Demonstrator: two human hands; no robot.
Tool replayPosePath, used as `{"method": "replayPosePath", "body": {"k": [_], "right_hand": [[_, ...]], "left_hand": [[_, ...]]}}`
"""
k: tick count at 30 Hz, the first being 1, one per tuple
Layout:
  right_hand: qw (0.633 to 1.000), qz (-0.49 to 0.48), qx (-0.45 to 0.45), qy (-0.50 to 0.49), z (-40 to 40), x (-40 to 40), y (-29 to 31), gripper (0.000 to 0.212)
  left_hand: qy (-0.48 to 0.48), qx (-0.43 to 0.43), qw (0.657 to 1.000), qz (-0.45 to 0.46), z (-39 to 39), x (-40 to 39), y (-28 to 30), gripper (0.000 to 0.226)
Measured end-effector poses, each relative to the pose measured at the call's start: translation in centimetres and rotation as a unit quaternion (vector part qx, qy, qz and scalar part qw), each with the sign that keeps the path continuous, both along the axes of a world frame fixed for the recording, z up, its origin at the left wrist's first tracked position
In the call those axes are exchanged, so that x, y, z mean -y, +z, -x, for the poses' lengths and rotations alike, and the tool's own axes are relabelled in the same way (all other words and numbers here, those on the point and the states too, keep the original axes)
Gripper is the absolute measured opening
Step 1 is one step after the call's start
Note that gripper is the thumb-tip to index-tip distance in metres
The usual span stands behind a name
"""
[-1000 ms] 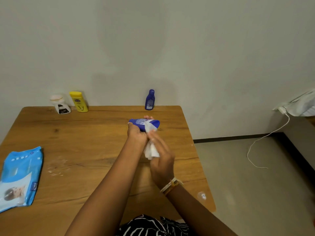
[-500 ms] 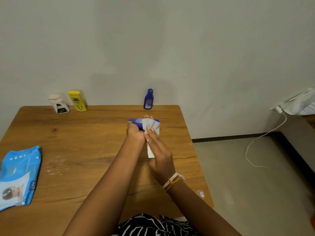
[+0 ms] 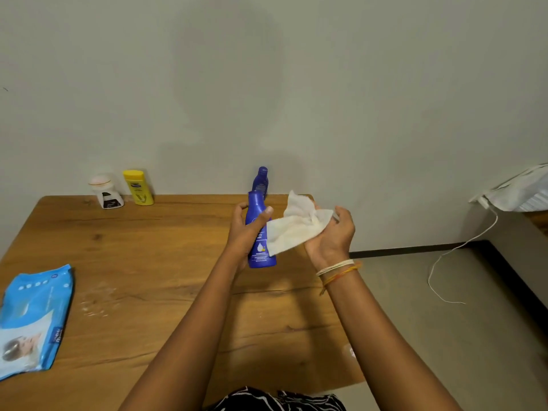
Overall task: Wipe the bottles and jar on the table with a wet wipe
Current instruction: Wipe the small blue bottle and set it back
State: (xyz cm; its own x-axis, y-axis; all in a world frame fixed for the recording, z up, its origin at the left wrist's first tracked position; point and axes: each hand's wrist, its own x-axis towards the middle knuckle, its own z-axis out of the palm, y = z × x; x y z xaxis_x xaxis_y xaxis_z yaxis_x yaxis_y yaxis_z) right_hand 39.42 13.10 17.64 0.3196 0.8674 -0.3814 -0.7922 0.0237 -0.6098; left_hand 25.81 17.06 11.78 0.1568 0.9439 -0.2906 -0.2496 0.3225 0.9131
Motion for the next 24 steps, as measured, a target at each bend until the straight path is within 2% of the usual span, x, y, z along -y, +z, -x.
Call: {"method": "replayPosePath", "body": {"k": [2,4,5,7,9,10,13,18,20,22,23,24], "right_hand": [[0.999,-0.041,0.003,0.012,0.1,-0.8,0.4,0.050],[0.996,-0.078,0.031,0.037,0.9,-1.5,0.8,0.039],[0.993,-0.081,0.070,0.052,1.5,-1.7,0.8,0.033],[0.974,-0.057,0.205,0.082,2.7,-1.9,0.3,0.027],[0.924,-0.039,0.364,0.111,3.6,-1.5,-0.8,0.027],[0.887,-0.043,0.443,0.122,3.9,-1.2,-1.5,0.030],[0.743,-0.092,0.647,0.146,4.4,-0.4,-3.3,0.038],[0.596,-0.134,0.776,0.158,4.0,1.9,-5.5,0.048],[0.535,-0.187,0.810,0.150,3.2,3.4,-6.6,0.043],[0.510,-0.232,0.815,0.150,2.2,4.5,-7.1,0.033],[0.518,-0.235,0.809,0.146,1.9,4.5,-7.1,0.029],[0.545,-0.220,0.798,0.135,1.8,4.2,-6.8,0.025]], "left_hand": [[-0.004,-0.022,1.000,-0.002,-0.1,0.2,0.2,0.050],[-0.013,0.009,1.000,0.019,-0.3,0.3,0.3,0.043],[-0.019,0.031,0.999,0.031,-0.4,0.2,0.4,0.039],[-0.028,0.092,0.994,0.052,-0.4,0.2,0.7,0.035],[-0.019,0.179,0.982,0.060,-0.4,0.1,1.1,0.032],[-0.012,0.208,0.976,0.059,-0.3,-0.1,1.3,0.033],[0.000,0.229,0.972,0.060,0.0,-0.3,1.5,0.035],[0.011,0.220,0.972,0.079,0.4,-0.7,1.1,0.034],[0.000,0.209,0.975,0.076,0.6,-0.9,0.9,0.032],[-0.010,0.187,0.980,0.062,0.9,-1.1,0.6,0.032],[-0.014,0.180,0.982,0.060,1.1,-1.1,0.4,0.032],[-0.017,0.183,0.981,0.063,1.1,-1.2,0.3,0.033]]}}
